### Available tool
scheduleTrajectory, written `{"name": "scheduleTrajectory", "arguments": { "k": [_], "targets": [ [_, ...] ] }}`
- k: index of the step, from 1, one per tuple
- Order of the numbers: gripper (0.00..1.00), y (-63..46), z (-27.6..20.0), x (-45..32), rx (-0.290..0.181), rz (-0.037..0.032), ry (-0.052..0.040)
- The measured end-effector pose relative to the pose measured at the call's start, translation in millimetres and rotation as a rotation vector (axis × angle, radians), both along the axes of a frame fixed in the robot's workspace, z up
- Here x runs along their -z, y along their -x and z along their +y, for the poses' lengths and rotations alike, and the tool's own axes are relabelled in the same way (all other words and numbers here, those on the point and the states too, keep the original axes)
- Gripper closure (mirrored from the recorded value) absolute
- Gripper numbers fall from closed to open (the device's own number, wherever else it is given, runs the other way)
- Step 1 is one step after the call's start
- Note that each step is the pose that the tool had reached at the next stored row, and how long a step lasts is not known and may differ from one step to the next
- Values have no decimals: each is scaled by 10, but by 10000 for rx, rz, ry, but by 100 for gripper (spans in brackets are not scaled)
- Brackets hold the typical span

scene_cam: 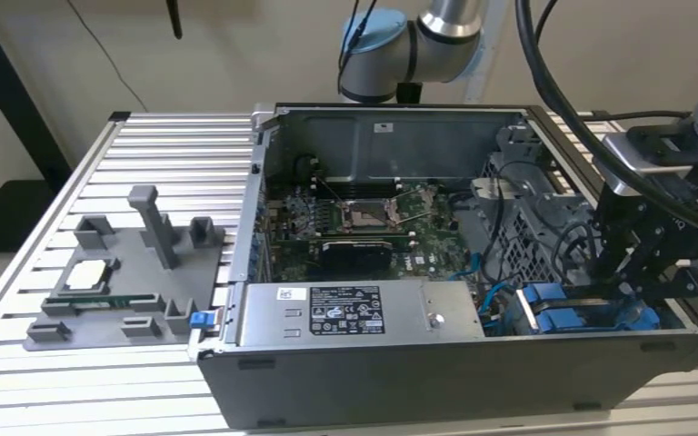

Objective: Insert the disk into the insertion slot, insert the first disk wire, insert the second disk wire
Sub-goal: 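Insert the second disk wire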

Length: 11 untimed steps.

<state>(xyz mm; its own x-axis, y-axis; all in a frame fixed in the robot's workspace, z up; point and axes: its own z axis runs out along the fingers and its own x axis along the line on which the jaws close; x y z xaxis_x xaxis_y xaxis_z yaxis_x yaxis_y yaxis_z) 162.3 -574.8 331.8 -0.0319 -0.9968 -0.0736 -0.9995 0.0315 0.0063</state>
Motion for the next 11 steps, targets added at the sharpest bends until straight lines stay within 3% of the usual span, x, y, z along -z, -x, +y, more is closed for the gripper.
{"name": "scheduleTrajectory", "arguments": {
  "k": [8, 9, 11],
  "targets": [
    [100, 0, 0, 0, 1, 0, -5],
    [0, 0, 0, 0, 0, 0, -6],
    [0, 0, 0, -1, 0, 0, -9]
  ]
}}
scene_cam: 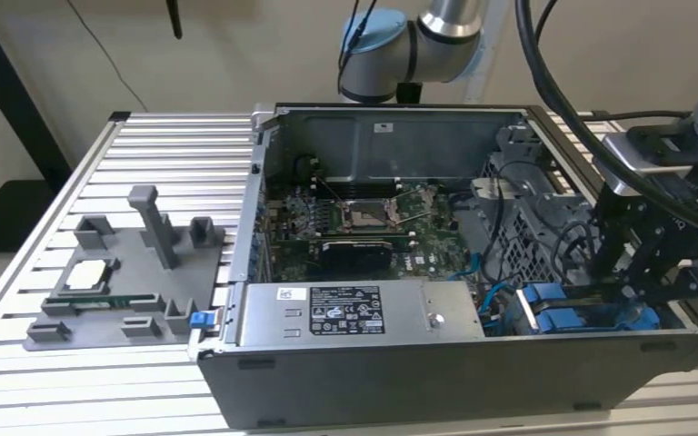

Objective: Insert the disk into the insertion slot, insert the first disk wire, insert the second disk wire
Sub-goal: 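Insert the second disk wire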

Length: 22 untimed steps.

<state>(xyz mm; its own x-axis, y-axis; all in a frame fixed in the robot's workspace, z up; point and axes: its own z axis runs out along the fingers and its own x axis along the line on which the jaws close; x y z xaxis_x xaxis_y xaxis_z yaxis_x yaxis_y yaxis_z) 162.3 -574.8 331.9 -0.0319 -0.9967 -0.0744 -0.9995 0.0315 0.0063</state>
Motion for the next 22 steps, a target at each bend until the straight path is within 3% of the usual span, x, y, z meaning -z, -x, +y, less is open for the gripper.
{"name": "scheduleTrajectory", "arguments": {
  "k": [2, 10, 12, 18, 22],
  "targets": [
    [0, 0, -1, -30, 0, 1, -8],
    [0, 0, 0, -392, 1, 1, -5],
    [0, 0, -1, -426, 1, 3, -4],
    [0, -14, 0, -432, -2, 15, -3],
    [0, -128, 0, -433, 1, 273, -5]
  ]
}}
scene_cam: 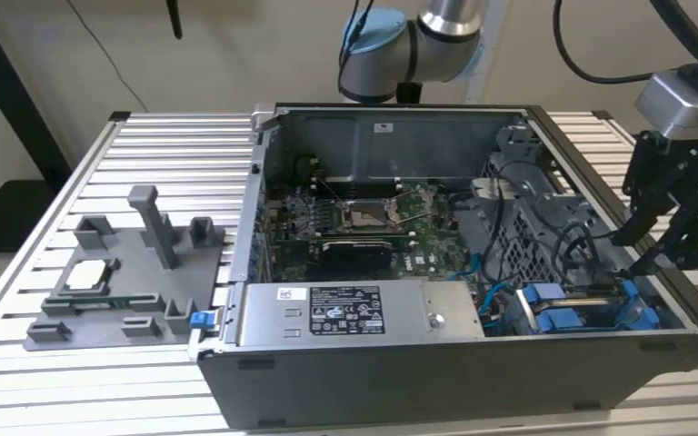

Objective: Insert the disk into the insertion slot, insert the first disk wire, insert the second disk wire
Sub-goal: 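Insert the second disk wire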

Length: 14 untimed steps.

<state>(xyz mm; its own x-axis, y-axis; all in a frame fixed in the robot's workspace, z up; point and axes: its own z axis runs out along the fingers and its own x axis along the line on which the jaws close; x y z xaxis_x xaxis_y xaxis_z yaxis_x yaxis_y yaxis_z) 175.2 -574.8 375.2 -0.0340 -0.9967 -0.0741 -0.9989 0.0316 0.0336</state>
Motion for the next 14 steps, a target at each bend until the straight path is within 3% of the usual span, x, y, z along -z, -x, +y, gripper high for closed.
{"name": "scheduleTrajectory", "arguments": {
  "k": [10, 12, 14],
  "targets": [
    [0, -311, 0, -5, -1, 700, -1],
    [0, -365, 0, -5, -1, 770, -28],
    [0, -404, 0, -4, -6, 797, -149]
  ]
}}
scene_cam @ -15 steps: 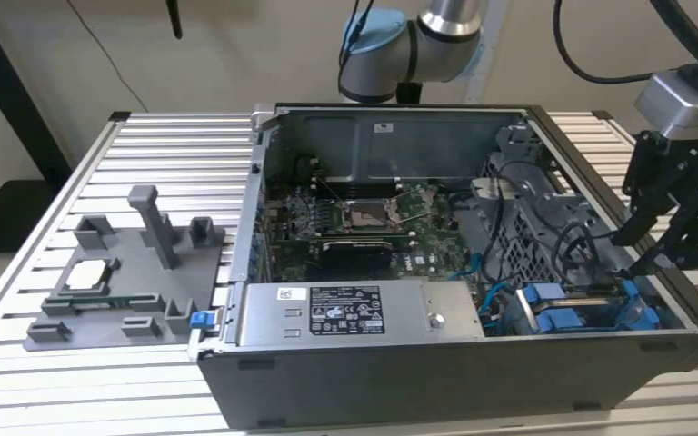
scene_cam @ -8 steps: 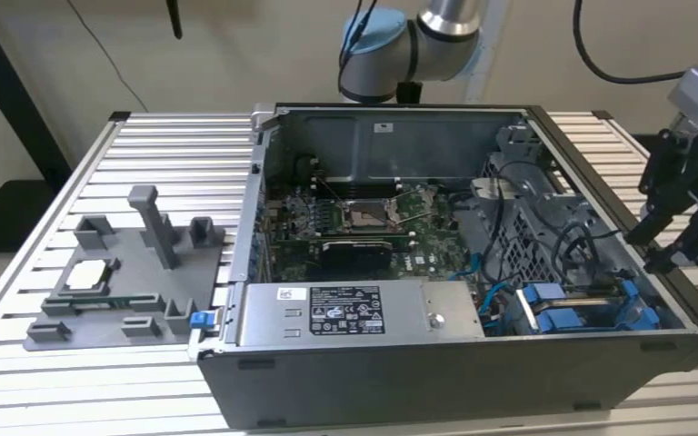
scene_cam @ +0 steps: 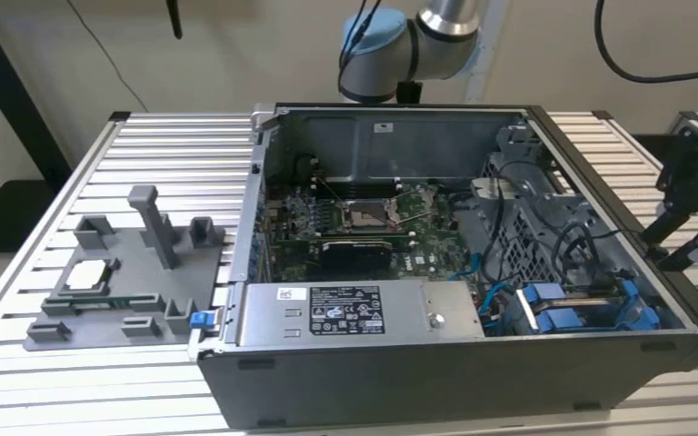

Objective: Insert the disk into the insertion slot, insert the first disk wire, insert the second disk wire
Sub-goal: 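Insert the second disk wire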

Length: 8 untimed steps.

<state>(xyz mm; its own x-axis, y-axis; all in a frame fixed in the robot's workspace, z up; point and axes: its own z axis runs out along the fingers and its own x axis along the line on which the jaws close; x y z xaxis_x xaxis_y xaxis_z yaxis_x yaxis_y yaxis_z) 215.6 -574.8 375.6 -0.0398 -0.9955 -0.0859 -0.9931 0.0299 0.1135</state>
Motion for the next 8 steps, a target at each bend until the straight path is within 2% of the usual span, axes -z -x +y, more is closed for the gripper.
{"name": "scheduleTrajectory", "arguments": {
  "k": [2, 4, 8],
  "targets": [
    [0, -7, 0, 5, 8, 28, -124],
    [0, -8, 0, 11, 78, 60, -190],
    [0, -8, 0, 30, 425, 126, -207]
  ]
}}
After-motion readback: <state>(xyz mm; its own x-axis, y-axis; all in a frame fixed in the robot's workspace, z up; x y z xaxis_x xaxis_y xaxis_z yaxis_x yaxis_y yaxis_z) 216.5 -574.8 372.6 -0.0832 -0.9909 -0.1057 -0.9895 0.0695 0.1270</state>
